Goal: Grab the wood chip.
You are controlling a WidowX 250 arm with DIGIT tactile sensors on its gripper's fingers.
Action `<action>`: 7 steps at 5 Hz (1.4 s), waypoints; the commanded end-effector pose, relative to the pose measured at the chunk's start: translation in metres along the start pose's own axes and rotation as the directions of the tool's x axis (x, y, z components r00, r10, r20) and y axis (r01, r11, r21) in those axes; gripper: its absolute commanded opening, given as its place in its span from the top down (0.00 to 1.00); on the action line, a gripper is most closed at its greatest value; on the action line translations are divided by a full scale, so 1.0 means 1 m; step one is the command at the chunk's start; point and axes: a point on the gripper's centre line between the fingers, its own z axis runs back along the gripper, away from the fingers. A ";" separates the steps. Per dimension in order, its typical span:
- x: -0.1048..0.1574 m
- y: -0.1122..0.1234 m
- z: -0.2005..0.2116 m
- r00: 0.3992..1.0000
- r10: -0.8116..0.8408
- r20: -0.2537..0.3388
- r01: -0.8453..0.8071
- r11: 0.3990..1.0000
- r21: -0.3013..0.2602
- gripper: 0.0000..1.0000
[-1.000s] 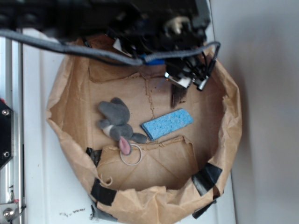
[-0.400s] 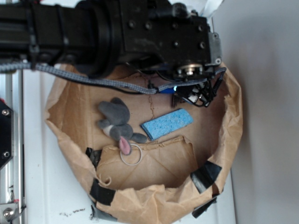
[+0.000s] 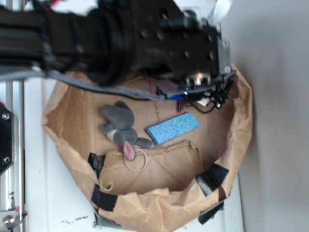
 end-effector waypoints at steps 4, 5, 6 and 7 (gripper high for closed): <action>-0.001 -0.021 0.006 0.998 0.063 -0.024 -0.065 0.992 -0.111 0.00; 0.000 -0.023 -0.009 0.998 0.057 0.005 -0.057 0.995 -0.078 0.00; -0.003 -0.019 -0.015 0.998 0.047 0.030 -0.046 0.998 -0.053 0.00; -0.007 -0.011 -0.016 0.998 0.031 0.046 -0.029 0.999 -0.042 0.03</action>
